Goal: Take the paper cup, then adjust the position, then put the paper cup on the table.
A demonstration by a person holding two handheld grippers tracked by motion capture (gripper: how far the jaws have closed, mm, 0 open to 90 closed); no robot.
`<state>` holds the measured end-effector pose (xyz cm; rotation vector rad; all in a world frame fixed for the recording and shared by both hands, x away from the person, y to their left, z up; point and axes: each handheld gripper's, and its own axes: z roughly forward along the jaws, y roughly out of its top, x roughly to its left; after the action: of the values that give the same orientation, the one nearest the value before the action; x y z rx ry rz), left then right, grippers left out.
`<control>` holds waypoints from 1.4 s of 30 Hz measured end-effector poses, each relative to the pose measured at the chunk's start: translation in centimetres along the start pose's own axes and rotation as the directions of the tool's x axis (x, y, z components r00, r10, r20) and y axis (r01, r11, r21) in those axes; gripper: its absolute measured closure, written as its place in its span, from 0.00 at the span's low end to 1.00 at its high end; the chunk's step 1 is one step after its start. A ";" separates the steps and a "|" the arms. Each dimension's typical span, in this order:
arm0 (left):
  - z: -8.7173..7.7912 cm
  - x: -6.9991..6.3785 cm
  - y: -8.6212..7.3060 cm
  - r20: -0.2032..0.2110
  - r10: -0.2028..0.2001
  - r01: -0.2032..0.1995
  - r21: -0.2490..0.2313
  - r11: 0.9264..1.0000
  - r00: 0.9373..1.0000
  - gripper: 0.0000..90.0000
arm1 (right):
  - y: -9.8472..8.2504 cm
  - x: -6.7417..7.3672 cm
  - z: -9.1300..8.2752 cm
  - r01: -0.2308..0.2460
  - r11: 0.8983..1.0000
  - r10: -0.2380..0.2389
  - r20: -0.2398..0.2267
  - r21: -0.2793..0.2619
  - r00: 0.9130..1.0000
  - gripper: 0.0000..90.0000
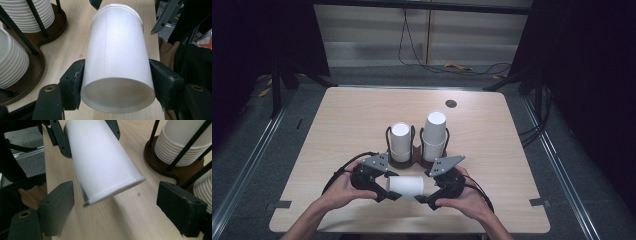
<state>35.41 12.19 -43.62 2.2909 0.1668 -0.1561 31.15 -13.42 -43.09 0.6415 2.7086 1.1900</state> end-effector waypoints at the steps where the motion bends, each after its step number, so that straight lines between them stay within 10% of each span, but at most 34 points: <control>1: 0.0 0.0 0.0 -0.005 0.003 -0.003 -0.010 1.000 1.000 0.38 | 0.0 0.0 0.0 0.000 1.000 0.000 0.000 0.000 1.000 0.16; 26: -0.7 -0.3 -0.9 -0.038 -0.022 0.013 -0.212 0.977 0.999 0.38 | -1.5 -0.3 -1.0 -0.045 0.992 0.044 -0.009 -0.115 0.999 0.16; 42: -0.8 -0.5 -1.0 -0.040 -0.041 0.025 -0.341 0.940 0.998 0.37 | -1.2 -0.4 -1.5 -0.045 0.976 0.036 -0.048 -0.213 0.998 0.15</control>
<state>34.83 13.44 -43.76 1.9475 0.2376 -0.0827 30.70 -15.32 -42.99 0.6501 2.5616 1.4967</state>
